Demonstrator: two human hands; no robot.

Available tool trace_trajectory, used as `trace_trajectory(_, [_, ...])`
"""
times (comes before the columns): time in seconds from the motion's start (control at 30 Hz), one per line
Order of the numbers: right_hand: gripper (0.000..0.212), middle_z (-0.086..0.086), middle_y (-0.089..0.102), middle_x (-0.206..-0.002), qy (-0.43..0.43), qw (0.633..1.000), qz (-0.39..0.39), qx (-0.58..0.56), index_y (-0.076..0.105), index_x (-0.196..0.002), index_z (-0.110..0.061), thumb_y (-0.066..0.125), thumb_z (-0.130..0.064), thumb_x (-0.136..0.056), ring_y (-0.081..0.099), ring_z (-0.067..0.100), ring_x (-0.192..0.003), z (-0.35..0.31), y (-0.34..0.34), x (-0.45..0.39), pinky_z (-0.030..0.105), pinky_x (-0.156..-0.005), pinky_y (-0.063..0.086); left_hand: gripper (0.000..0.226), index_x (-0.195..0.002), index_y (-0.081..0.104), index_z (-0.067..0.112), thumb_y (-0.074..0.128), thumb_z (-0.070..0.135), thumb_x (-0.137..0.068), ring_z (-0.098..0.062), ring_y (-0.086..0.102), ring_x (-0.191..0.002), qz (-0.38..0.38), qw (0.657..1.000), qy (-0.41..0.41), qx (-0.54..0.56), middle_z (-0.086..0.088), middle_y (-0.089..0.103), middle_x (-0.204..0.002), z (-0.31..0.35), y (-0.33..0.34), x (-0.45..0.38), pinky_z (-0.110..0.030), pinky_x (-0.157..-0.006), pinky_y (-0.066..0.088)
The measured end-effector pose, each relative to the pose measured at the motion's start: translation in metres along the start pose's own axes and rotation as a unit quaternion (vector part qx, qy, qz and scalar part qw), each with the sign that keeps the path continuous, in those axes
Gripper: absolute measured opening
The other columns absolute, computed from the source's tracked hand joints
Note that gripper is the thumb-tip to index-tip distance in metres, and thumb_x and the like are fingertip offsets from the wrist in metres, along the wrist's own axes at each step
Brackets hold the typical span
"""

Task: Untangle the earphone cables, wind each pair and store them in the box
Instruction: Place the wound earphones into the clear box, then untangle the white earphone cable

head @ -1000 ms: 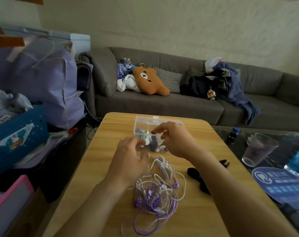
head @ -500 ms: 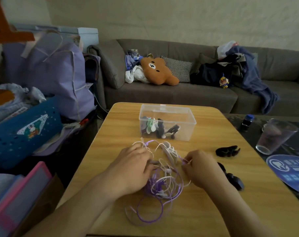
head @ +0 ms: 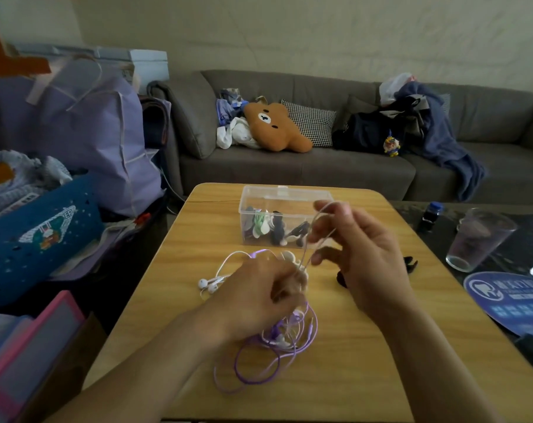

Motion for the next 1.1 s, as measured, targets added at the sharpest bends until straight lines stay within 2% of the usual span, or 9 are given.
trace_trajectory(0.13, [0.032,0.001,0.067,-0.088,-0.001,0.983,0.124,-0.137,0.064,-0.086,-0.017,0.041,-0.03,-0.103,0.067,0.019,-0.087,-0.006,-0.038,-0.003,0.031,-0.069,0.053,0.009,-0.084,0.07,0.028,0.068,0.027,-0.092,-0.002,0.06,-0.06,-0.067,0.994,-0.041,-0.081,0.016,0.063,-0.061,-0.018,-0.001,0.003,-0.017,-0.057,0.042])
trace_trajectory(0.3, [0.03,-0.005,0.055,-0.069,0.008,0.958,0.208,-0.197,0.059,-0.087,-0.02,0.039,-0.031,-0.106,0.056,0.011,-0.065,-0.004,-0.075,0.003,0.031,-0.077,0.05,0.012,-0.089,0.072,0.02,0.065,0.029,-0.093,-0.011,0.062,-0.07,0.023,0.989,-0.014,-0.148,0.006,0.068,-0.076,-0.022,-0.035,-0.001,-0.03,-0.068,0.047])
trace_trajectory(0.53, [0.025,-0.008,0.034,-0.056,0.039,0.966,0.24,-0.088,0.06,-0.085,-0.02,0.045,-0.026,-0.104,0.027,0.007,-0.046,-0.013,-0.097,0.008,0.021,-0.041,0.025,0.01,-0.089,0.065,0.028,0.06,0.032,-0.096,-0.013,0.048,-0.087,0.095,0.938,-0.124,-0.308,0.015,0.047,-0.077,-0.064,-0.074,0.005,-0.039,-0.089,0.042])
trace_trajectory(0.63, [0.023,-0.007,0.041,-0.056,0.132,0.958,0.182,0.18,0.068,-0.098,-0.012,0.052,-0.027,-0.101,0.034,0.009,-0.047,0.002,-0.092,0.01,0.025,-0.043,0.031,0.015,-0.085,0.06,0.021,0.057,0.028,-0.098,-0.012,0.059,-0.072,0.173,0.953,-0.131,-0.213,0.016,0.053,-0.071,-0.073,-0.088,0.008,-0.032,-0.07,0.049])
trace_trajectory(0.73, [0.029,-0.01,0.064,-0.073,0.138,0.888,0.024,0.438,0.073,-0.094,-0.028,0.056,-0.05,-0.094,0.057,0.006,-0.059,0.018,-0.056,0.008,0.024,-0.057,0.046,0.018,-0.09,0.057,0.017,0.046,0.023,-0.103,-0.002,0.051,-0.045,0.192,0.97,-0.137,-0.055,0.009,0.069,-0.075,-0.068,-0.077,0.004,-0.018,-0.044,0.039])
trace_trajectory(0.87, [0.047,-0.019,0.069,-0.094,0.145,0.818,-0.127,0.541,0.072,-0.104,-0.04,0.067,-0.073,-0.07,0.062,-0.005,-0.083,0.044,-0.022,0.011,0.019,-0.068,0.047,0.025,-0.086,0.056,0.017,0.04,0.019,-0.106,-0.013,0.056,-0.044,0.224,0.967,-0.108,0.064,-0.001,0.064,-0.058,-0.051,-0.073,0.001,-0.024,-0.044,0.044])
trace_trajectory(0.93, [0.058,-0.022,0.07,-0.101,0.122,0.835,-0.15,0.515,0.071,-0.113,-0.039,0.074,-0.073,-0.066,0.063,-0.008,-0.094,0.052,-0.008,0.013,0.02,-0.079,0.051,0.026,-0.086,0.059,0.014,0.042,0.017,-0.105,-0.006,0.051,-0.043,0.202,0.972,-0.083,0.093,0.004,0.056,-0.052,-0.041,-0.067,-0.001,-0.018,-0.046,0.041])
trace_trajectory(1.0, [0.041,-0.019,0.073,-0.097,0.083,0.886,-0.133,0.436,0.074,-0.109,-0.032,0.075,-0.057,-0.077,0.065,-0.009,-0.091,0.049,0.005,0.012,0.015,-0.078,0.049,0.024,-0.09,0.064,0.013,0.047,0.02,-0.104,-0.002,0.055,-0.053,0.16,0.985,-0.042,0.057,0.014,0.059,-0.059,-0.027,-0.059,-0.003,-0.013,-0.051,0.04])
trace_trajectory(1.1, [0.028,-0.002,0.066,-0.067,0.073,0.955,-0.098,0.271,0.075,-0.085,-0.011,0.058,-0.027,-0.099,0.055,0.004,-0.054,0.037,0.018,0.01,0.017,-0.053,0.042,0.023,-0.086,0.067,0.02,0.054,0.033,-0.1,-0.008,0.06,-0.065,0.103,0.994,-0.009,-0.027,0.008,0.065,-0.07,-0.018,-0.043,-0.007,-0.024,-0.057,0.043])
Point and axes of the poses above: each hand's wrist, its own x-axis away from the middle knuckle, its own y-axis out of the palm, z = x × y, the point moved 7 cm from there along -x, towards the middle knuckle
